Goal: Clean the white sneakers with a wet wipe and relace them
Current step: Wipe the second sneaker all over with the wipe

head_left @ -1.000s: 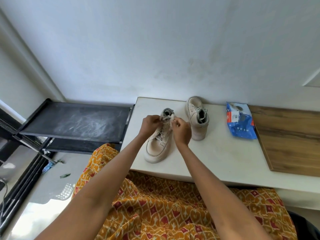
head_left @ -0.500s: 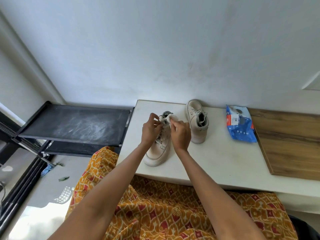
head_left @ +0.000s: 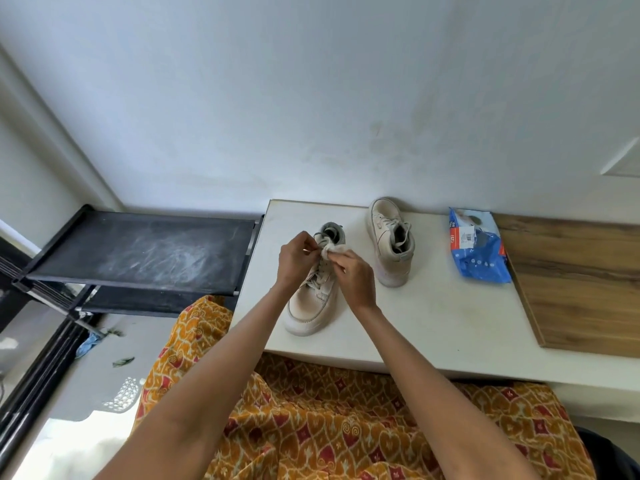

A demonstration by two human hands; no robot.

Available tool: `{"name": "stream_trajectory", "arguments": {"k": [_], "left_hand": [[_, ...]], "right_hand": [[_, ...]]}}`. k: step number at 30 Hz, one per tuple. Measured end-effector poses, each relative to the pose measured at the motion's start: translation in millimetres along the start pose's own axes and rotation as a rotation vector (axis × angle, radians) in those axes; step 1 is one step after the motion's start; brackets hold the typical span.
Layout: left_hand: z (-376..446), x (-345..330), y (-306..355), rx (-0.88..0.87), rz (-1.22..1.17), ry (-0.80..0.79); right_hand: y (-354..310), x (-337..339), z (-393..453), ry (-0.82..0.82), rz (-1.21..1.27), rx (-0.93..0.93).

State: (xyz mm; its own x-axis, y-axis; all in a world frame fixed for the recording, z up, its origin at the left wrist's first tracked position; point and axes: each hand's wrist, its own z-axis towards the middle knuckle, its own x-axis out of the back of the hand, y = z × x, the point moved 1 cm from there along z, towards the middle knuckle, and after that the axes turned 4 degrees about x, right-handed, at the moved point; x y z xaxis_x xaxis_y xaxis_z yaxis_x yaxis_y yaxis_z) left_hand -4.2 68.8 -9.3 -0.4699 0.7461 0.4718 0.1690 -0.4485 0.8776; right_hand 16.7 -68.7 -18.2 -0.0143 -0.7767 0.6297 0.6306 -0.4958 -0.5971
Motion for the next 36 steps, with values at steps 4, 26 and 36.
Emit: {"name": "stream_trajectory", "arguments": {"k": [4,26,36], "left_hand": [[1,-1,-1,0.013,-0.010,0.004],[-1,10,14,-0.044,0.020,-0.032],[7,-12,31,-0.102,0.753,-0.113]], "right_hand": [[10,3,23,0.019,-0.031,-0.115],[25,7,47,0.284,0.278,-0.574],[-5,-14,-38,-0.086,-0.051,-0.387]]}}
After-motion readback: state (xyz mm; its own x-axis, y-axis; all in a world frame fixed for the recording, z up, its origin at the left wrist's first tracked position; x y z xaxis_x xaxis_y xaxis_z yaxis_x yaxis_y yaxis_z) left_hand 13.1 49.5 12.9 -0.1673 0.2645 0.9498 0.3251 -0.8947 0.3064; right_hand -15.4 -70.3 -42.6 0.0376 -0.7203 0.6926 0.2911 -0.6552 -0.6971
